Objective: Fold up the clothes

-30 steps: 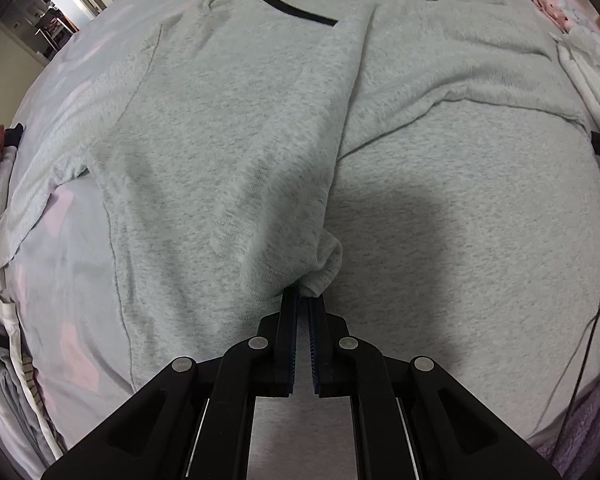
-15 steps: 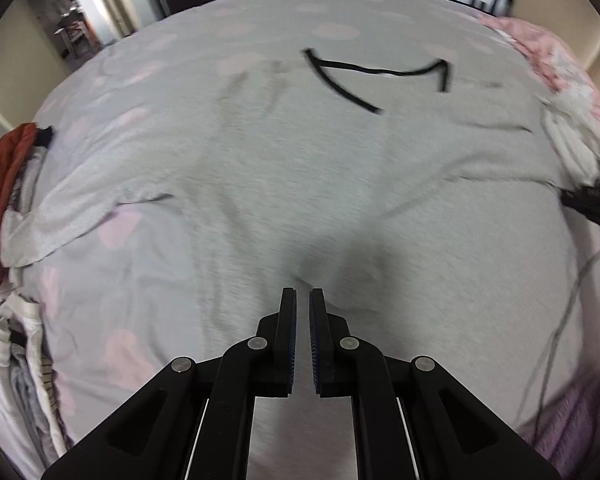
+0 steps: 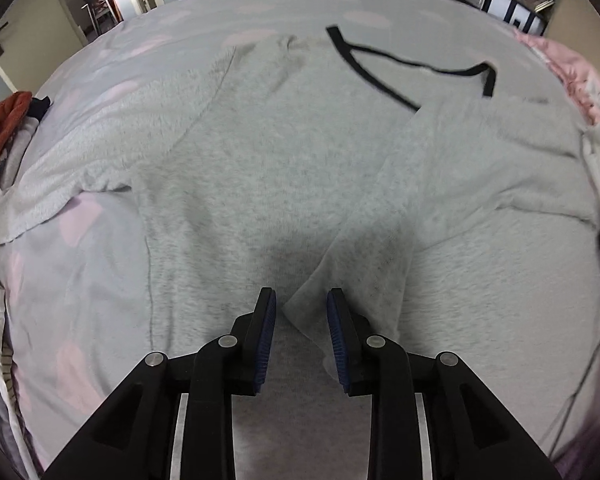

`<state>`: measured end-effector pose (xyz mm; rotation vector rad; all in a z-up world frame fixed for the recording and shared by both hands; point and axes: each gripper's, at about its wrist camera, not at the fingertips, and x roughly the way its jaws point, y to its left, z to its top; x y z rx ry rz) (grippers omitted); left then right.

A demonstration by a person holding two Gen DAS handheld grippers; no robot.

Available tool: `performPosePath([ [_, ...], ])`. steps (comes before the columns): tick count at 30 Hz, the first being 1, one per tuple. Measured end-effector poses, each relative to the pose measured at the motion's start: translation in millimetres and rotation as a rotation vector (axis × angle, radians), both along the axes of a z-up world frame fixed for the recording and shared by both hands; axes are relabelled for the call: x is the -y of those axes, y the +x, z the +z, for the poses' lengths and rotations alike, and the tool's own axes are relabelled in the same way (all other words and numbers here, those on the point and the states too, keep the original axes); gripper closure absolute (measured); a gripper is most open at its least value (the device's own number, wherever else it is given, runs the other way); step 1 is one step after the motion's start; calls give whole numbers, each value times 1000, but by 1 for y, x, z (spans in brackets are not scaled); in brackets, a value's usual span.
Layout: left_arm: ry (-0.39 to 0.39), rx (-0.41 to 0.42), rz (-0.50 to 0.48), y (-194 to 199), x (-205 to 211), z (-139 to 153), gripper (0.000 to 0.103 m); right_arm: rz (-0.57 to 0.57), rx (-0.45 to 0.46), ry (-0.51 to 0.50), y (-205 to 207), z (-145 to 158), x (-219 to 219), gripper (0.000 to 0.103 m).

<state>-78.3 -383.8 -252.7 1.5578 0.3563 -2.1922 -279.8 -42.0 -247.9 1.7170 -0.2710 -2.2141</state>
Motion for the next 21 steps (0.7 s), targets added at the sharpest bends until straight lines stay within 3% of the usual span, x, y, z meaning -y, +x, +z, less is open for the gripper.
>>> performPosePath([
  [3,-6,-11,29,2,-3,-1,75,-1,2,-2,-1,0,1,94],
  [7,-19,-25,32,5,-12,1,84,-2,2,-2,-1,-1,3,94],
  [9,-17,-34,30,6,-15,5,95,-3,1,-5,-1,-1,3,94],
  [11,-31,-46,25,7,-16,11,95,-5,2,-12,-1,-1,3,94],
  [16,-93,-101,-13,2,-7,55,95,-9,7,-22,-2,-1,3,94],
  [21,-192,-94,-37,-15,18,94,95,-9,8,-23,-2,-1,5,94],
])
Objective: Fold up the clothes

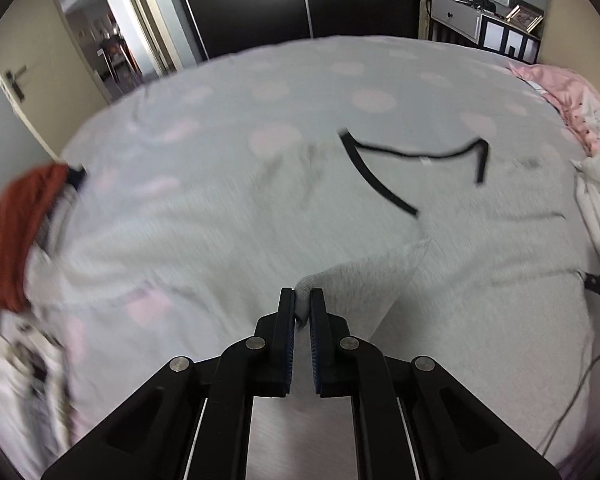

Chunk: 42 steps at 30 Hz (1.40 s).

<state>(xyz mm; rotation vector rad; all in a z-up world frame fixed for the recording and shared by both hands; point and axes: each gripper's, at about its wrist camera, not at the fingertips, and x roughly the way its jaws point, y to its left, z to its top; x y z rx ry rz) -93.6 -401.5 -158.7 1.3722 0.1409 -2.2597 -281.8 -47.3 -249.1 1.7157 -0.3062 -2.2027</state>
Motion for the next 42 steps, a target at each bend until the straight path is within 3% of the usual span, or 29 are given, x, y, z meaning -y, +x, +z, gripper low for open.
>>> performPosePath([
  [3,-51,32,5,-7,20,8,95,-1,3,-5,0,-1,0,94],
  [9,-144,151,45,-39,53,-30,95,5,7,-2,-2,-2,3,94],
  [17,-110,295,87,-64,79,-88,89,5,32,-33,-4,0,-15,94],
  [22,-142,287,98,-64,81,-78,82,-30,26,-122,-8,6,-29,93],
  [26,-146,256,117,-60,83,-59,81,33,-27,-164,-6,16,-9,92],
  [27,-143,246,117,-59,81,-55,81,64,-52,-160,-8,18,-6,92],
  [29,-133,231,105,-54,76,-50,81,121,-104,-140,-12,21,-9,77],
  [36,-156,265,37,-34,51,-51,81,210,-180,-68,20,21,20,76],
  [38,-148,277,35,-27,48,-54,81,218,-177,-53,22,17,35,79],
  [40,-144,286,40,-20,50,-56,81,206,-173,-46,22,13,29,93],
  [42,-143,293,46,-15,52,-57,81,176,-148,-81,18,12,23,97],
])
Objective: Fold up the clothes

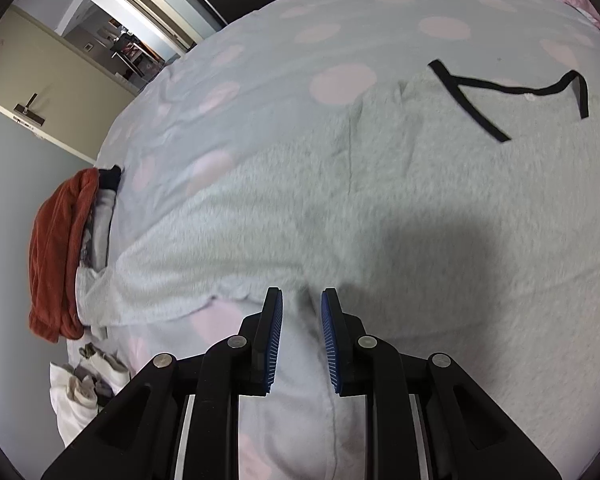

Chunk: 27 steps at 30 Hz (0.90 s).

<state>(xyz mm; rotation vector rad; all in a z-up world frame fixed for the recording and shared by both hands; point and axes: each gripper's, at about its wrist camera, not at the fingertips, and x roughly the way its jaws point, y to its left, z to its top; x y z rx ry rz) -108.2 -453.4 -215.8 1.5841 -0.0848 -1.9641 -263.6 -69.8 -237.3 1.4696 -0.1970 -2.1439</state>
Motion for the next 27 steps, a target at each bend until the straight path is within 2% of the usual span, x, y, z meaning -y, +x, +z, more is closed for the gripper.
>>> performPosePath([
  [2,3,0,7,4,3,1,81,-34,30,-49,-4,1,-7,97],
  [4,3,-2,12,6,5,3,81,-80,23,-93,-7,11,-22,98],
  [6,4,2,14,7,5,2,81,-122,10,-69,-10,15,-34,98],
  [8,5,9,14,6,3,0,81,-153,37,-15,-14,6,-42,98],
  [10,8,14,9,4,0,-2,81,-165,111,-40,-17,-9,-46,98],
  [12,8,14,-2,2,-3,-3,81,-168,135,-56,-19,-13,-50,97],
  [13,8,14,-8,1,-5,-3,81,-171,136,-66,-20,-11,-52,94],
  [18,14,8,-36,-8,-11,-2,81,-241,135,-124,-25,-4,-68,91],
  [21,43,-12,-85,-23,-23,5,81,-249,174,-161,-26,-10,-72,86],
  [23,62,-25,-130,-36,-35,10,81,-235,201,-147,-26,-14,-65,86],
  [27,89,-17,-275,-70,-76,19,81,-187,177,10,-24,-8,-53,85],
])
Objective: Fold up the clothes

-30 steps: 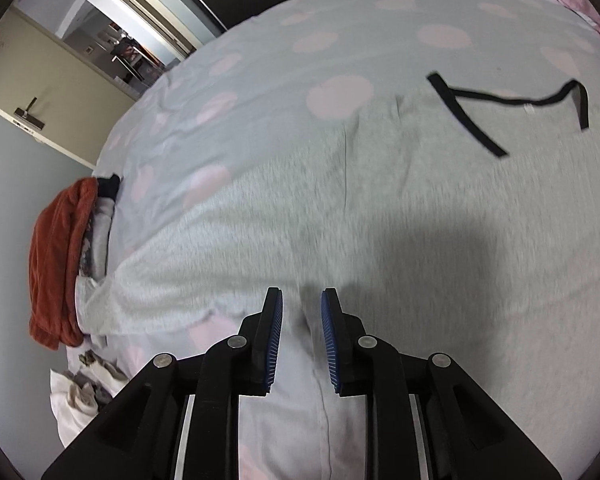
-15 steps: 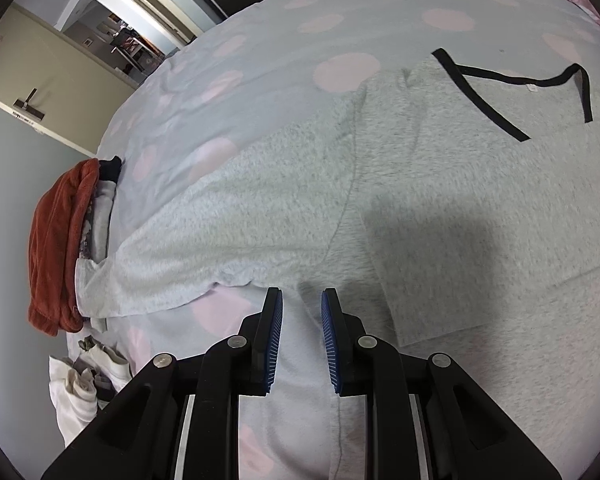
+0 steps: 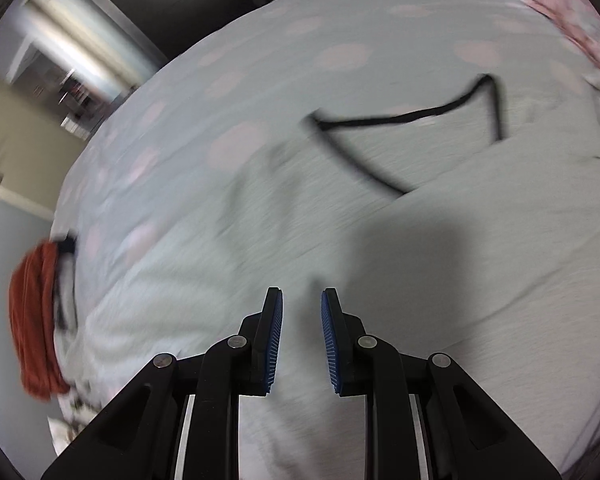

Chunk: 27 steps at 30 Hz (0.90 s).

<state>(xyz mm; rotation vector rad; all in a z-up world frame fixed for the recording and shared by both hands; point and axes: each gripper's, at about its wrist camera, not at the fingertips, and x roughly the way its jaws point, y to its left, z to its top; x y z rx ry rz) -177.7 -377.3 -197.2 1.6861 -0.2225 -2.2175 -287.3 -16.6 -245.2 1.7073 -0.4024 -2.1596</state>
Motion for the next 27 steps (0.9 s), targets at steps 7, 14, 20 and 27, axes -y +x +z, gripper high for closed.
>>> performPosePath([
  [7,10,20,-300,-61,-89,9,81,81,21,186,1,2,10,85],
  [14,59,51,-583,-125,-171,17,81,196,11,327,4,0,24,85],
  [20,123,95,-714,-175,-210,12,81,225,33,300,-2,-4,20,85],
  [27,222,129,-752,-209,-237,-7,79,221,49,238,-11,-9,10,85],
])
